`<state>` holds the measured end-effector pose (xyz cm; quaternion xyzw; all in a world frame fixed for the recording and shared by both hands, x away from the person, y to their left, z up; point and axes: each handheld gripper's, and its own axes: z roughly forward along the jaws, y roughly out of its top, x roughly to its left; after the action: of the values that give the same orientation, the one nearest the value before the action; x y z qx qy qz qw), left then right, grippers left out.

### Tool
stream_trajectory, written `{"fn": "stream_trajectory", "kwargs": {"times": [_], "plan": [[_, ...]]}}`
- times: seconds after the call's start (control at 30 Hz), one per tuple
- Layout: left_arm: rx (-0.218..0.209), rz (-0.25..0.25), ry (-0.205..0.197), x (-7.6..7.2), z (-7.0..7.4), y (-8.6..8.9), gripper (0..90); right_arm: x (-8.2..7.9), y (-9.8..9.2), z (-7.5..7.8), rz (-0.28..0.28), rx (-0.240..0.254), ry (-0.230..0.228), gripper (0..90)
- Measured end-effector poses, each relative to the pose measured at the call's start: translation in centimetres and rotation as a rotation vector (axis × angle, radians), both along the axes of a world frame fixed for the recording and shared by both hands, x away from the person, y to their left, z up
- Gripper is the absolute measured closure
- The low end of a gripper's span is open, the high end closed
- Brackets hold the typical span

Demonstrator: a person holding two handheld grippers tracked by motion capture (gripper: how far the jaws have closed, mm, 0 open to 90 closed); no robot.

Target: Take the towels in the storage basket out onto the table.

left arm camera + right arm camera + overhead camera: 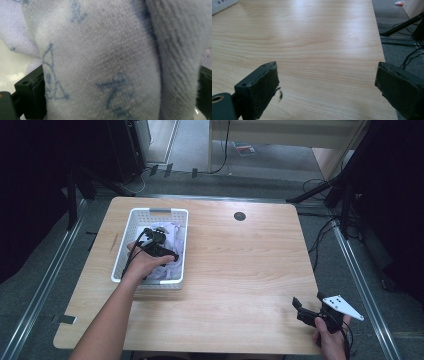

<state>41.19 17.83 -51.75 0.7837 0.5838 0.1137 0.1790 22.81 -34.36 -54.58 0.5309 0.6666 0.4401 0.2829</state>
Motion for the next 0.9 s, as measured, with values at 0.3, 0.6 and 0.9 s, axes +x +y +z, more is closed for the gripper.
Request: {"fn": "stream_trajectory", "kwargs": {"times": [0.3, 0.6, 0.9], "plan": [[-0.023, 0.018, 0.039, 0.2, -0.1, 0.1, 2.9, 0.0, 0.1, 0.0, 0.001, -0.005, 0.0, 5.5], [-0.041, 0.026, 0.062, 0.1, 0.6, 0.2, 27.4, 0.0, 0.1, 0.0, 0.001, -0.006, 0.001, 5.7], [-0.081, 0.028, 0.074, 0.1, 1.0, 0.6, 45.2, -0.1, 0.1, 0.0, 0.003, -0.006, 0.003, 5.8]]}}
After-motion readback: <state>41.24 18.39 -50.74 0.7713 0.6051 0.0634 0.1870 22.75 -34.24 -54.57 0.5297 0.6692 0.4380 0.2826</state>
